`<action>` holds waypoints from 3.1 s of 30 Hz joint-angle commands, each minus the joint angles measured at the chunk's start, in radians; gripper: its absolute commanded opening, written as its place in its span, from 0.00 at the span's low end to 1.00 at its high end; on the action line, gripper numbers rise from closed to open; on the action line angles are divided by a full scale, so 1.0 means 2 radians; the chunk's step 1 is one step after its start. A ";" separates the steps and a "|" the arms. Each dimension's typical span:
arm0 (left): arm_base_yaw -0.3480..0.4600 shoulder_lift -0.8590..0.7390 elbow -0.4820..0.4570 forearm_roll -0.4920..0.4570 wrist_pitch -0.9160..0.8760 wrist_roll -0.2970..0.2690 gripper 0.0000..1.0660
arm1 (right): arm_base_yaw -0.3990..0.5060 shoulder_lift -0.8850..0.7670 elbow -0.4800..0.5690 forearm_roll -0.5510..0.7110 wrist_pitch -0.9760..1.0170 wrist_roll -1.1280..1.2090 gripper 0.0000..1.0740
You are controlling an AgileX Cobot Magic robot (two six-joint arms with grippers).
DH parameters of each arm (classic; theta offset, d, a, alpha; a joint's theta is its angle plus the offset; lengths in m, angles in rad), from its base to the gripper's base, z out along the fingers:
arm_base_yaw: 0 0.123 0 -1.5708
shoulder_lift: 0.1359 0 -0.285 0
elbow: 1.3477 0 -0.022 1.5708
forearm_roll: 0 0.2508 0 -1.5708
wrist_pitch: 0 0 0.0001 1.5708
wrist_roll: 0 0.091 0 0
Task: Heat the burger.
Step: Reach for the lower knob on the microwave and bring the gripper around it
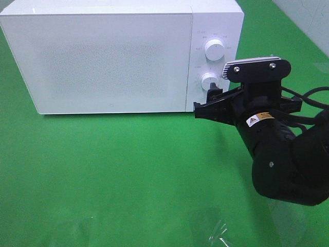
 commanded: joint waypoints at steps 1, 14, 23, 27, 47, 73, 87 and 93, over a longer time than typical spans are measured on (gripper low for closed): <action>0.000 -0.009 0.002 -0.001 -0.004 0.000 0.94 | -0.007 0.017 -0.021 -0.012 -0.018 0.007 0.70; 0.000 -0.009 0.002 -0.001 -0.004 0.000 0.94 | -0.029 0.062 -0.076 -0.041 0.008 0.008 0.70; 0.000 -0.008 0.002 -0.001 -0.004 0.000 0.94 | -0.037 0.079 -0.096 -0.047 0.015 0.008 0.70; 0.000 -0.008 0.002 -0.001 -0.004 0.000 0.94 | -0.044 0.087 -0.108 -0.050 0.021 0.008 0.70; 0.000 -0.008 0.002 -0.001 -0.004 0.000 0.94 | -0.063 0.131 -0.162 -0.059 0.031 0.010 0.70; 0.000 -0.008 0.002 -0.001 -0.004 0.000 0.94 | -0.062 0.114 -0.161 -0.072 0.022 0.006 0.51; 0.000 -0.008 0.002 -0.001 -0.004 0.000 0.94 | -0.062 0.114 -0.161 -0.073 0.023 0.018 0.00; 0.000 -0.008 0.002 -0.001 -0.004 0.000 0.94 | -0.062 0.114 -0.160 -0.106 0.024 0.143 0.00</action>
